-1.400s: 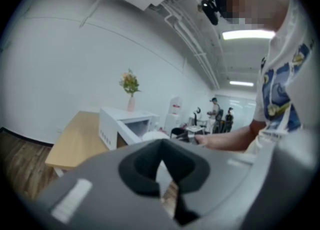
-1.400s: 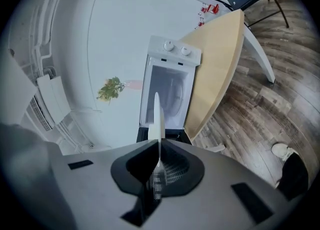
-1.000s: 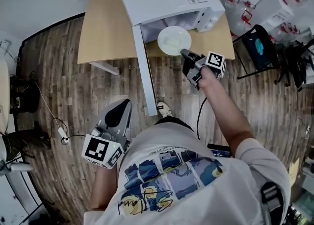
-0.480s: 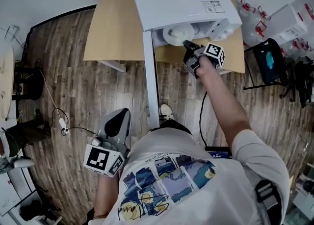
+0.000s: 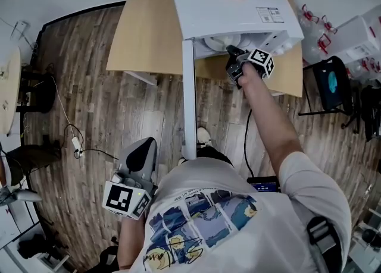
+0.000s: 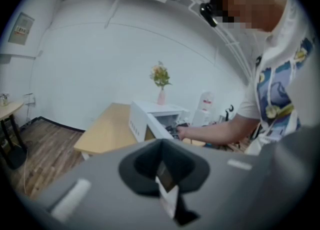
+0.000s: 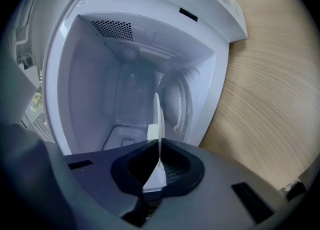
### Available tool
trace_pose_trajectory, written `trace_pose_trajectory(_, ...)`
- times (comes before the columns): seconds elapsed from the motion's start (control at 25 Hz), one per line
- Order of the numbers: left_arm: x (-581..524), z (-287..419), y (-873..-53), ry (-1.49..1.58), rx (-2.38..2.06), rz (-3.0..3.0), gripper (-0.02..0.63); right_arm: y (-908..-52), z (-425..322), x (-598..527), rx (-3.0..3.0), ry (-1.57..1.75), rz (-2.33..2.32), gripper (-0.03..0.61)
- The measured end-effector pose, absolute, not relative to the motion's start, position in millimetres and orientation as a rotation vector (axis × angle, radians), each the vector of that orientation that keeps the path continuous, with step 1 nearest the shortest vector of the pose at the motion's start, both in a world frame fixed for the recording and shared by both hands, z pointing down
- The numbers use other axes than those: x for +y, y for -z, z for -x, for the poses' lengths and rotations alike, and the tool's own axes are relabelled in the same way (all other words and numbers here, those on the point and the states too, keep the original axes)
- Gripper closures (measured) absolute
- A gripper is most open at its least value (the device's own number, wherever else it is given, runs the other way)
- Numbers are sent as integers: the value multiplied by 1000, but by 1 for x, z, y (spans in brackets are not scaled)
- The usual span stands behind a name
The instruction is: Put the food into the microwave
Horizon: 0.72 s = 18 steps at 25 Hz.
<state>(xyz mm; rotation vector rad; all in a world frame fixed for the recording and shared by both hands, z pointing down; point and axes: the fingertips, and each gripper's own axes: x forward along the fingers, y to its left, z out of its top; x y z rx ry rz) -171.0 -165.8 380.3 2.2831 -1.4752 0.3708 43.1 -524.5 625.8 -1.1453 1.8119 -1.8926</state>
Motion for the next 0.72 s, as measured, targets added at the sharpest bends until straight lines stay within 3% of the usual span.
trace_pose_trajectory(0.28, -167, 174, -382, -378, -1479, -2275, 604, -628, -45, -541, 1888, 1822, 1262, 563)
trace_pose_trajectory(0.72, -172, 174, -384, -392, -1460, -2282, 604, -627, -46, -548, 2315, 1599, 1522, 481)
